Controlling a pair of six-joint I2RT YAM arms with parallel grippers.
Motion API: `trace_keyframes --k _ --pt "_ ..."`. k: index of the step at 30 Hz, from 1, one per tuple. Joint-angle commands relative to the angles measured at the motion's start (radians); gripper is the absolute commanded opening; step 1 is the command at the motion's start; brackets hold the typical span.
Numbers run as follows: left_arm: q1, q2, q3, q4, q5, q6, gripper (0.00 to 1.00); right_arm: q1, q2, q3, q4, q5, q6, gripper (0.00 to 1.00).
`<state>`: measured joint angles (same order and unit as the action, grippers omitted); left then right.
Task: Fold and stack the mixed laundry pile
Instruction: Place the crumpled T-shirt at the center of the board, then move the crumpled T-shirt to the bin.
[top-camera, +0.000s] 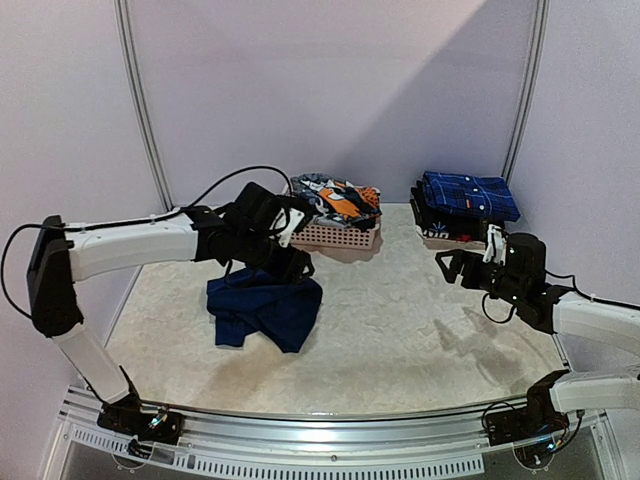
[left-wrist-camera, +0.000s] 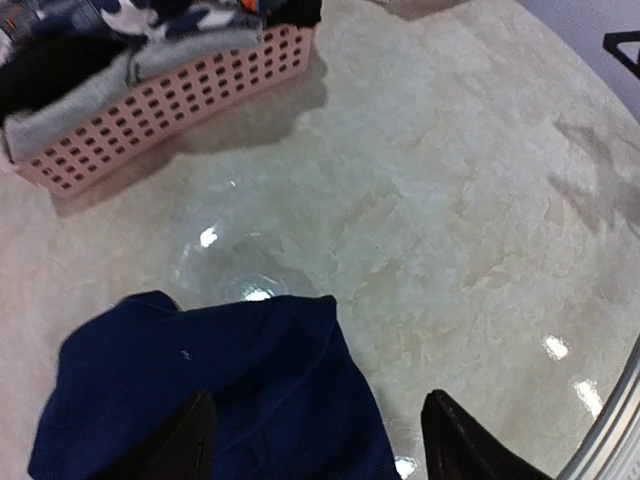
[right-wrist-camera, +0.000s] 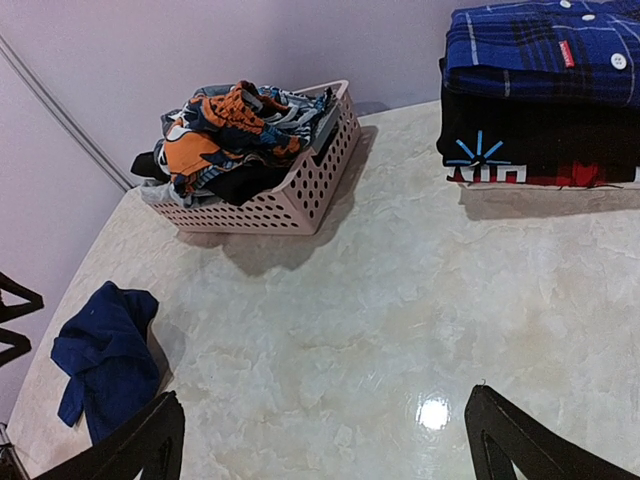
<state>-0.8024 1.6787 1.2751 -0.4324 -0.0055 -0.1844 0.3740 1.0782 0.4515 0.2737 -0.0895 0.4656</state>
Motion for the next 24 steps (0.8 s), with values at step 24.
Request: trace_keyframes --k 24 --pt "-0.001 -0.355 -0.490 0.051 -0.171 -0.175 0.60 0.220 0.265 0.172 0.033 -0.179 -0.120 0.99"
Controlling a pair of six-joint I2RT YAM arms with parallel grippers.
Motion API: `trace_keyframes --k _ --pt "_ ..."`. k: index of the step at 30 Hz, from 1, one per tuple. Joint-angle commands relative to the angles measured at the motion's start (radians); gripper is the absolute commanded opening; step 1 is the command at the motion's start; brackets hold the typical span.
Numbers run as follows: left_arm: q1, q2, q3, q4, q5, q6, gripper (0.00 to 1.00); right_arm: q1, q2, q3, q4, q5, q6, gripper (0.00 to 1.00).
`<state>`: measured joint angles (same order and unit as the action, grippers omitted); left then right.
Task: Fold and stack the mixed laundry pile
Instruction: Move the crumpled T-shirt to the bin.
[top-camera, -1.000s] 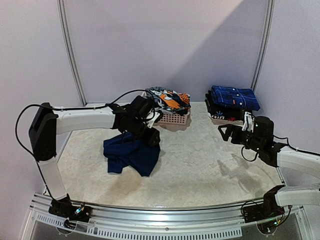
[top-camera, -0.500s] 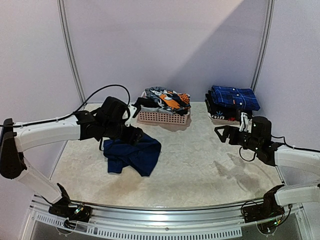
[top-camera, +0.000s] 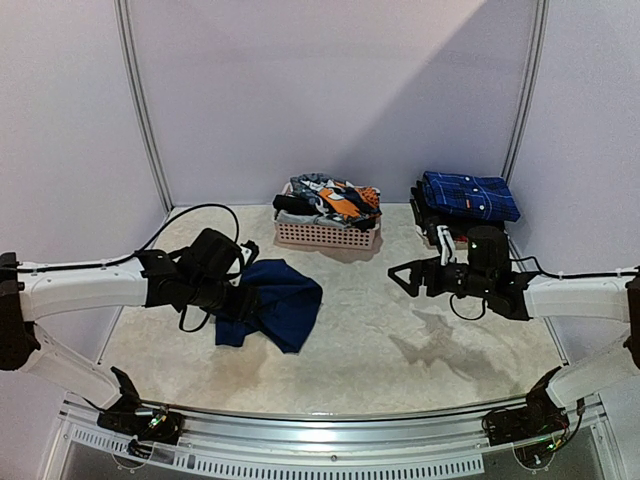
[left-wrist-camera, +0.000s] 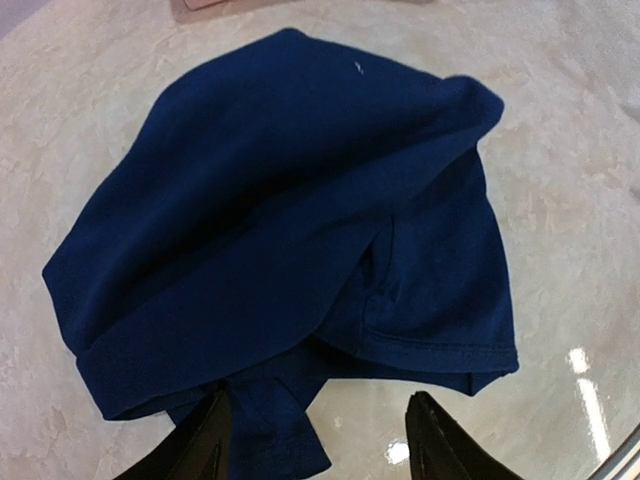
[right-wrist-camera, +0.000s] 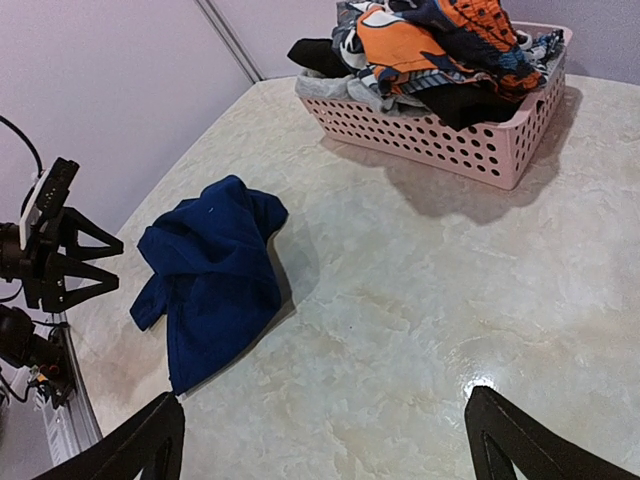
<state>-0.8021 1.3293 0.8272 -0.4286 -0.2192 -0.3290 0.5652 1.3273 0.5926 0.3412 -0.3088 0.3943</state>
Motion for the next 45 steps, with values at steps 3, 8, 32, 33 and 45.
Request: trace_keyframes --k 3,8,32,33,45 --pt "-0.002 0.011 -0.063 0.102 0.078 -0.042 0.57 0.039 0.022 0.037 -0.045 0.054 -0.054 0.99" --pt "-0.002 0.083 -0.057 0.177 0.120 -0.047 0.52 0.041 0.022 0.039 -0.056 0.068 -0.056 0.99" --pt "0.004 0.232 -0.011 0.257 0.124 -0.060 0.03 0.041 0.031 0.059 -0.085 0.106 -0.069 0.99" --pt "0.004 0.233 -0.010 0.257 0.123 -0.061 0.02 0.041 0.032 0.059 -0.086 0.106 -0.070 0.99" --pt "0.001 0.245 -0.010 0.194 0.070 -0.086 0.34 0.041 0.037 0.058 -0.089 0.102 -0.072 0.99"
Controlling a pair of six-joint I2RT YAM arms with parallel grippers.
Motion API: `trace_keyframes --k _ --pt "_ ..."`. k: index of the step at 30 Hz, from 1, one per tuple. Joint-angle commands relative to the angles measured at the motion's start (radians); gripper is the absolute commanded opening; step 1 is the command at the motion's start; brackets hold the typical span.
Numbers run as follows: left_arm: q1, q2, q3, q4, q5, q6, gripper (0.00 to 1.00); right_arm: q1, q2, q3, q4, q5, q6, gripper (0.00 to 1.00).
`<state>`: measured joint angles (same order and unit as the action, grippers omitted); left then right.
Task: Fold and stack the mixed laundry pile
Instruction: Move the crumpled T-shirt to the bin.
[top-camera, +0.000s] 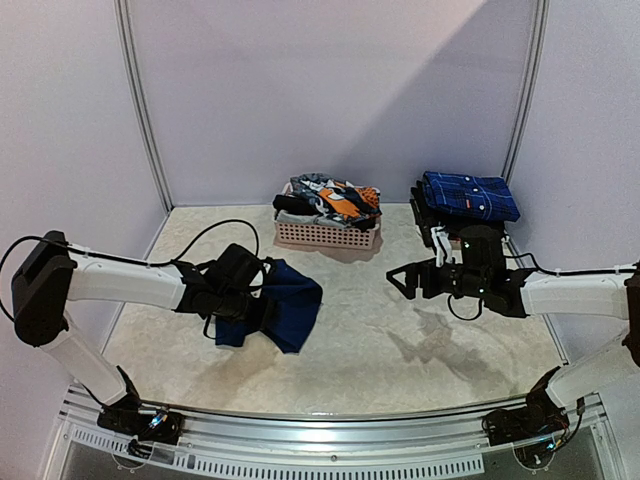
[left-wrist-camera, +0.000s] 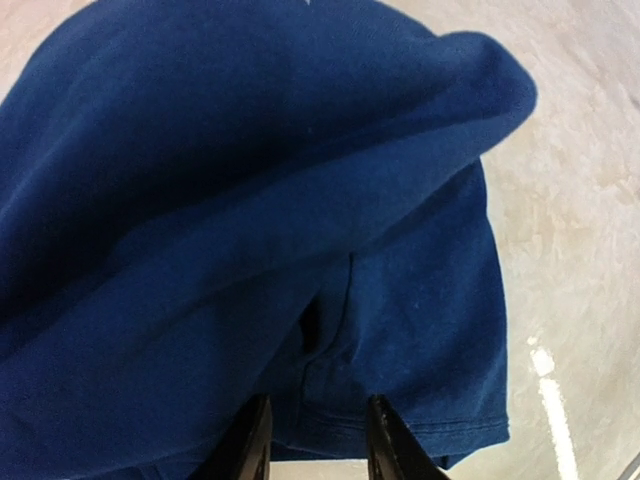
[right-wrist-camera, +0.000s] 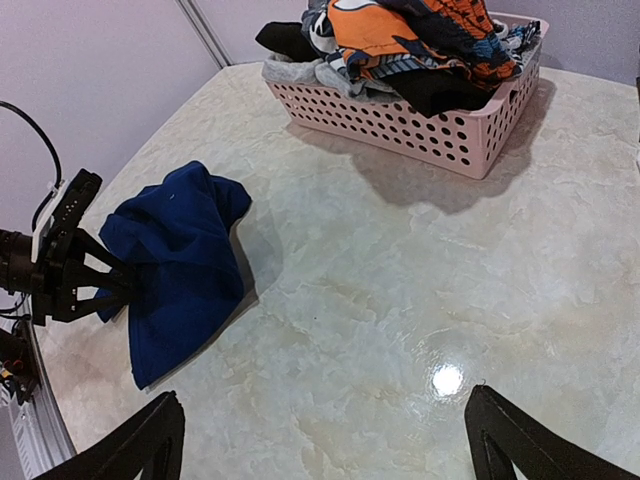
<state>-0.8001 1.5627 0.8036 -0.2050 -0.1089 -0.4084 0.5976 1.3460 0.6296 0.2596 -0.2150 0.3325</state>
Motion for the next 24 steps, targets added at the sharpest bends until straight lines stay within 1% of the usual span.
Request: trace_keyframes --k 1,5,9,14,16,19,24 --pt "-0.001 0.020 0.014 -0.028 -0.037 -0.009 0.34 0.010 0.022 0.023 -0.006 0.006 -0.009 0.99" --pt "-0.004 0.054 0.012 -0.018 -0.026 -0.023 0.36 0.010 0.034 0.027 -0.009 0.001 -0.006 0.99" --pt "-0.010 0.048 0.008 -0.029 -0.054 -0.030 0.44 0.009 0.035 0.028 -0.011 0.002 -0.007 0.99" --pt "-0.035 0.017 0.018 -0.093 -0.102 -0.040 0.50 0.009 0.044 0.034 -0.013 0.001 -0.007 0.99" --pt "-0.044 0.003 0.020 -0.115 -0.120 -0.047 0.52 0.010 0.049 0.036 -0.011 -0.002 -0.007 0.99" --pt "-0.047 -0.004 0.004 -0.095 -0.133 -0.048 0.54 0.009 0.053 0.038 -0.009 -0.004 -0.007 0.99" --pt "-0.046 0.056 0.009 -0.056 -0.156 -0.054 0.54 0.009 0.061 0.044 -0.015 -0.010 -0.006 0.99"
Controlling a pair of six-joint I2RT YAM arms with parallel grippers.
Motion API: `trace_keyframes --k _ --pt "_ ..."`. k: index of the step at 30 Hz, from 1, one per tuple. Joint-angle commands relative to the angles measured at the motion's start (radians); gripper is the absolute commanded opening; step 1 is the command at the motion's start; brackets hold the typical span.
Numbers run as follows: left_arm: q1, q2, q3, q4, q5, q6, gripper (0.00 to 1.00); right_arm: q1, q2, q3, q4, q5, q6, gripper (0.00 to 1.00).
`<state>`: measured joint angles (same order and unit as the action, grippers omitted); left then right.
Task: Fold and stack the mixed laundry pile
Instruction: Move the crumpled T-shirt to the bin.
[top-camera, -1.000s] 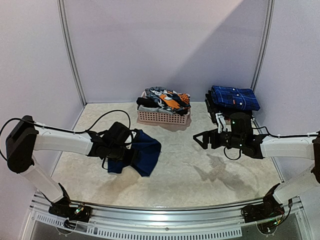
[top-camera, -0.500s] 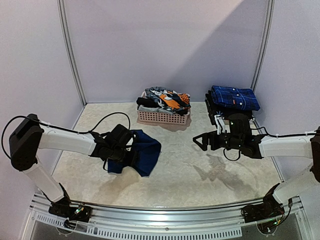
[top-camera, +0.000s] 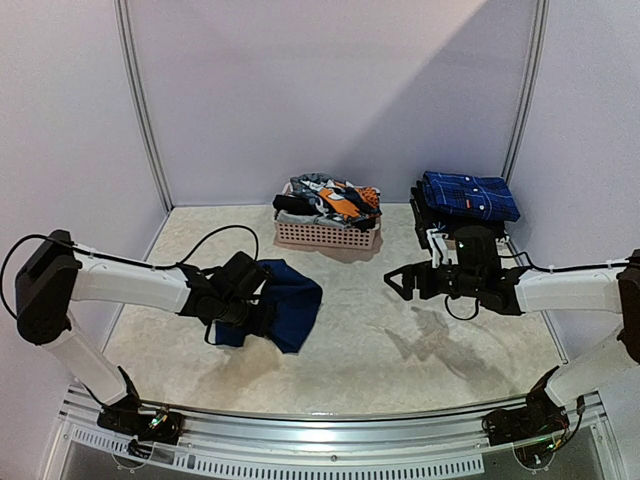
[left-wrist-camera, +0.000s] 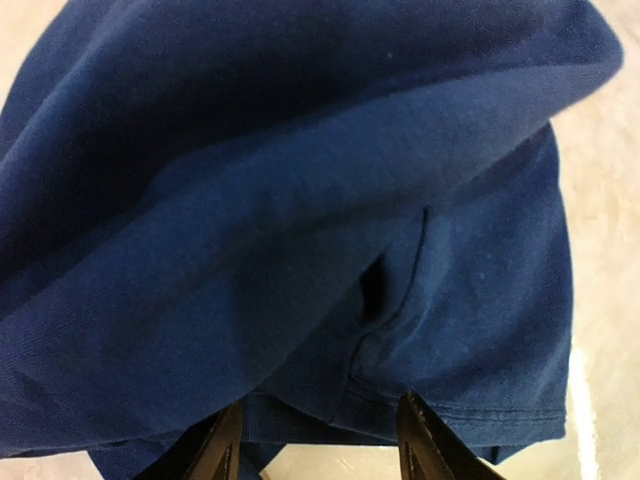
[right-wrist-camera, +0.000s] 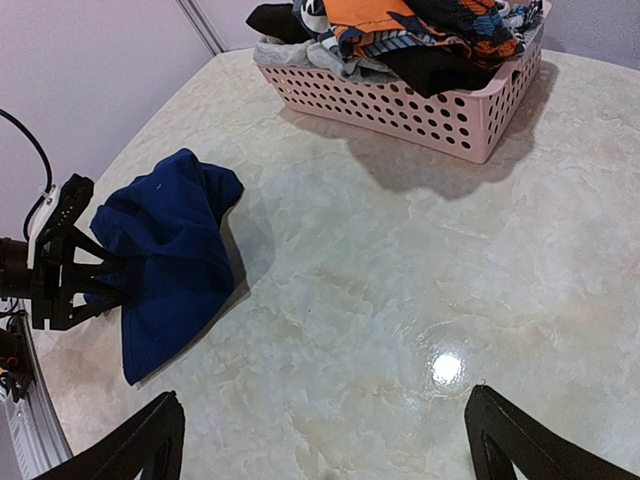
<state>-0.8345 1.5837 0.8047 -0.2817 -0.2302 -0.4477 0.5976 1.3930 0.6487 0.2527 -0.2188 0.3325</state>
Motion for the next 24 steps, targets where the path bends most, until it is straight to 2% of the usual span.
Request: trace_keyframes --k 1,4,6,10,12,18,24 --pt "-0.011 0.046 0.009 0.033 -0.031 -0.017 0.54 0.010 0.014 0.025 -0.010 -0.007 -0.005 0.99" --pt "-0.011 0.078 0.022 0.047 -0.033 -0.023 0.52 0.009 0.010 0.023 -0.016 -0.004 -0.004 0.99" --pt "-0.011 0.098 0.032 0.049 -0.040 -0.022 0.45 0.009 0.008 0.022 -0.016 -0.001 -0.004 0.99" --pt "-0.010 0.116 0.048 0.073 -0.028 -0.010 0.14 0.009 0.011 0.023 -0.017 -0.001 -0.005 0.99" --pt "-0.012 0.107 0.052 0.082 -0.016 -0.007 0.01 0.009 0.012 0.027 -0.019 -0.002 -0.004 0.99" --pt "-0.023 0.051 0.062 0.060 -0.021 0.013 0.00 0.008 0.014 0.029 -0.026 0.004 -0.008 0.99" --pt "-0.095 -0.023 0.127 0.005 -0.044 0.087 0.00 0.010 0.012 0.034 -0.026 0.011 -0.010 0.99"
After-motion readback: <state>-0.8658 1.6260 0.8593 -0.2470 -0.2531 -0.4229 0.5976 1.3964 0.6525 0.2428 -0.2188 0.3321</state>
